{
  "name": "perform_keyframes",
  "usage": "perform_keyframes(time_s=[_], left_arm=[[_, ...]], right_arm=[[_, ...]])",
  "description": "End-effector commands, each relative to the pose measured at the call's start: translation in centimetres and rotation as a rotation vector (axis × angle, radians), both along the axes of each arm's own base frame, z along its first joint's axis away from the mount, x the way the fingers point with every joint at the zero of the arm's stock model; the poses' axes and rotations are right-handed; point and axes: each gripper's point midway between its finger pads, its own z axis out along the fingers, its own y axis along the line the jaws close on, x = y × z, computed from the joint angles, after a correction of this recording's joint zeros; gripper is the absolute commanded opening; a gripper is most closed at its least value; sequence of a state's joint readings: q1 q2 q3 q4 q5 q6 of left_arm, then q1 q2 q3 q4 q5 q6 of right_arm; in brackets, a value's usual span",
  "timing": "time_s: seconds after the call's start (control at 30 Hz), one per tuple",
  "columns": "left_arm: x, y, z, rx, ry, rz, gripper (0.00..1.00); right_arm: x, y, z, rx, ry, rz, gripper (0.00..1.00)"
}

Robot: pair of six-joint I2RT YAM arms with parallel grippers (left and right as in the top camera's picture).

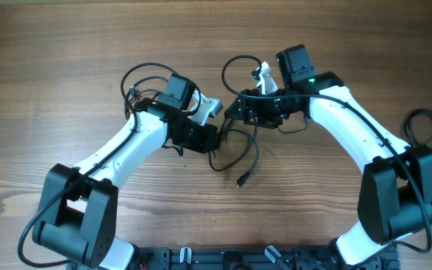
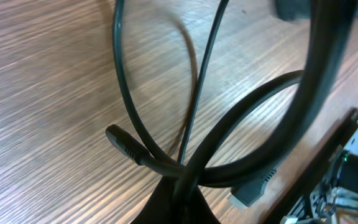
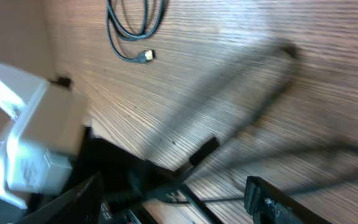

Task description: Untangle cables

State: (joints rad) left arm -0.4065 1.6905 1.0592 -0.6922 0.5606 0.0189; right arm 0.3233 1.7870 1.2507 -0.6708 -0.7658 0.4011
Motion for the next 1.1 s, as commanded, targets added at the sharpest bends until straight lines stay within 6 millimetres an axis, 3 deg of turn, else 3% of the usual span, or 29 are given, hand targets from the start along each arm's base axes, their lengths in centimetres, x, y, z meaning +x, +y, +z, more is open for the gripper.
perform_keyframes(time_s=[0.0, 0.07, 0.13, 0.27, 0.33, 0.4, 0.6, 0.7, 0.87, 0.9, 1.07], left_arm=[[-1.3, -1.4, -0.2, -0.030, -0.006, -0.094, 0.04], [-1.5, -1.7, -0.2, -0.031, -0.009, -0.103, 0.04], [-1.5, -1.7, -0.2, -0.031, -0.011, -0.104, 0.04], [-1.5, -1.7, -0.2, -0.028, -0.011, -0.102, 0.04], [-1.5, -1.7, -0.2, -0.028, -0.011, -0.102, 0.04], [-1.5, -1.7, -0.2, -0.028, -0.011, -0.102, 0.04], [-1.4, -1.7, -0.2, -0.028, -0.011, -0.102, 0.04], [-1.2, -1.4, -0.5, -0.006, -0.018, -0.093, 0.04], [0.0, 0.4, -1.5, 0.105, -0.007, 0.037, 0.04], [0.4, 1.0, -1.5, 0.117, 0.004, 0.083, 0.04], [2.4, 3.3, -1.4, 0.103, 0.061, 0.271, 0.04]], right_arm=[[-0.3, 1.6, 1.0, 0.038, 0.011, -0.007, 0.75], [-0.3, 2.1, 1.1, 0.043, -0.002, 0.001, 0.74], [-0.1, 2.1, 0.9, 0.031, 0.003, -0.013, 0.66], [0.6, 1.2, 0.1, -0.038, -0.024, -0.048, 0.27], [0.8, 0.9, -0.1, -0.058, -0.033, -0.059, 0.23], [1.1, 0.3, -0.7, -0.101, -0.040, -0.077, 0.11], [0.6, -1.2, -1.8, -0.190, -0.037, -0.071, 0.09], [0.6, -3.2, -3.0, -0.307, -0.039, -0.095, 0.04], [0.6, -7.8, -4.2, -0.438, -0.024, -0.109, 0.04], [0.6, -9.5, -4.5, -0.468, -0.007, -0.126, 0.04], [0.6, -14.0, -4.8, -0.502, 0.045, -0.178, 0.04]])
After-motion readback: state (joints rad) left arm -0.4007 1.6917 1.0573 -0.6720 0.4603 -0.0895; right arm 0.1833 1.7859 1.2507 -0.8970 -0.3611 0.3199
